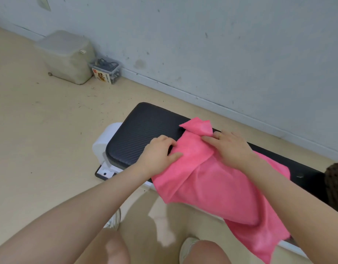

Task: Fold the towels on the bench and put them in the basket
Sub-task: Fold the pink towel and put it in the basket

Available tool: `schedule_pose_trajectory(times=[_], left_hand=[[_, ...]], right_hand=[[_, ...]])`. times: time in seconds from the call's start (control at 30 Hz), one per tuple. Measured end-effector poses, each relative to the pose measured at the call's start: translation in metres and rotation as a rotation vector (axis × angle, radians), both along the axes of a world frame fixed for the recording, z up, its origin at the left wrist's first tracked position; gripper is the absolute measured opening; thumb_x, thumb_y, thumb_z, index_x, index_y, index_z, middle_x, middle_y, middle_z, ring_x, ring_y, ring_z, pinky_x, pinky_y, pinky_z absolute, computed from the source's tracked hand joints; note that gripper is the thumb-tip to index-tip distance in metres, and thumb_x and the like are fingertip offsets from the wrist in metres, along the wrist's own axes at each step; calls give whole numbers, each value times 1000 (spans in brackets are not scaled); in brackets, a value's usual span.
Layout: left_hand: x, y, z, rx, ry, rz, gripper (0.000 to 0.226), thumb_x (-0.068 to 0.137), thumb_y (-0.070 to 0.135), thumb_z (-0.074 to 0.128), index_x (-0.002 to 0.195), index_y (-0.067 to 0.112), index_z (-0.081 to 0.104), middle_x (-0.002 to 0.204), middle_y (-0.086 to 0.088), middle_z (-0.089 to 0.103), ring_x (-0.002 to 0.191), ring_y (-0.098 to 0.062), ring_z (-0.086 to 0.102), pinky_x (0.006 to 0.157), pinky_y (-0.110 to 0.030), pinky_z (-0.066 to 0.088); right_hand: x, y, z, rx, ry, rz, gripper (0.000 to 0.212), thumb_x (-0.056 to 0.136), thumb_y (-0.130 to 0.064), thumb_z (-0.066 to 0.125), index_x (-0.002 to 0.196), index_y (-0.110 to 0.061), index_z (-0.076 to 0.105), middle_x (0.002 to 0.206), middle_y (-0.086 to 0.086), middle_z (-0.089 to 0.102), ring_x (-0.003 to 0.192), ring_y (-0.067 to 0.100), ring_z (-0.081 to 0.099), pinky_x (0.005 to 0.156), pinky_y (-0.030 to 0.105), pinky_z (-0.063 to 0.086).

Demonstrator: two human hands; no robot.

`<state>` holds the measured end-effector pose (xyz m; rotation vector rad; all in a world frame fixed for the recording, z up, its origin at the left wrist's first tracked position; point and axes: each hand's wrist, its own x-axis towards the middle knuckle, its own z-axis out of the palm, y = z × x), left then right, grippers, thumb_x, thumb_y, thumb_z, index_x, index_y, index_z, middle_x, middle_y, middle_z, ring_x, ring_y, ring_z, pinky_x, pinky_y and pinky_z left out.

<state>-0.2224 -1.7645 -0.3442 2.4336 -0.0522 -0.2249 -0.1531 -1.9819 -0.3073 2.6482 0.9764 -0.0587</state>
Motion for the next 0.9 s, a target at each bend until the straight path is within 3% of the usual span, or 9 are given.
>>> schedule_pose_trajectory(times=[0.1,0.2,0.3,0.4,0.5,0.57,0.73,0.8,0.9], left_hand=[[2,-13,-1,-59,2,-8,36,93,43,47,106,15,66,119,-1,52,115,-19,46,101,-34,37],[11,-22,2,-76,3,16,38,97,33,46,96,3,68,112,-7,57,110,-15,48,98,-28,36],[20,-30,5,-96,-45,69,26,87,25,63,105,7,56,110,-7,51,89,-16,48,90,-32,42],[28,-32,1,-142,-31,61,58,78,25,72,125,13,42,122,-5,47,105,-18,48,95,-34,42],[35,-31,-2,-137,-54,74,68,75,27,75,131,13,39,128,-6,47,118,-23,46,100,-37,41],[37,-31,1,-247,-45,133,75,76,23,75,136,12,32,133,-5,45,121,-21,46,99,-28,39],[51,-33,33,-581,-114,103,92,83,19,69,150,19,4,156,4,17,140,-10,23,105,-12,24],[56,-38,56,-590,-148,-20,80,87,18,63,149,24,13,154,12,19,137,0,20,97,3,22],[63,-46,74,-580,-152,-127,36,88,22,62,123,28,53,129,16,52,120,-1,48,102,-23,39]], right_hand=[[-1,-6,4,180,263,-324,41,84,-17,44,123,-25,56,126,4,59,110,29,56,84,36,48],[5,12,11,421,-3,-377,23,90,-18,42,102,-10,60,106,15,64,98,34,58,74,36,42],[16,28,6,404,-28,-277,44,88,-19,52,132,-18,45,138,9,44,125,30,40,97,39,35],[25,33,1,294,63,-211,54,87,-24,57,138,-24,40,150,1,33,139,25,22,112,38,15],[31,32,-4,382,15,-129,22,87,-24,56,107,-18,64,123,-2,58,125,22,40,104,32,20],[32,28,-3,681,69,-134,9,85,-18,60,90,-16,67,102,-1,66,108,23,53,99,36,35],[28,15,37,1550,593,-234,29,87,7,52,80,-20,61,73,-14,65,74,2,59,79,18,46],[29,11,50,1661,701,-220,26,87,8,52,80,-16,60,70,-14,67,72,1,60,77,15,47],[28,6,63,1704,794,-225,21,83,3,56,72,-15,60,66,-12,66,69,4,60,76,19,45]])
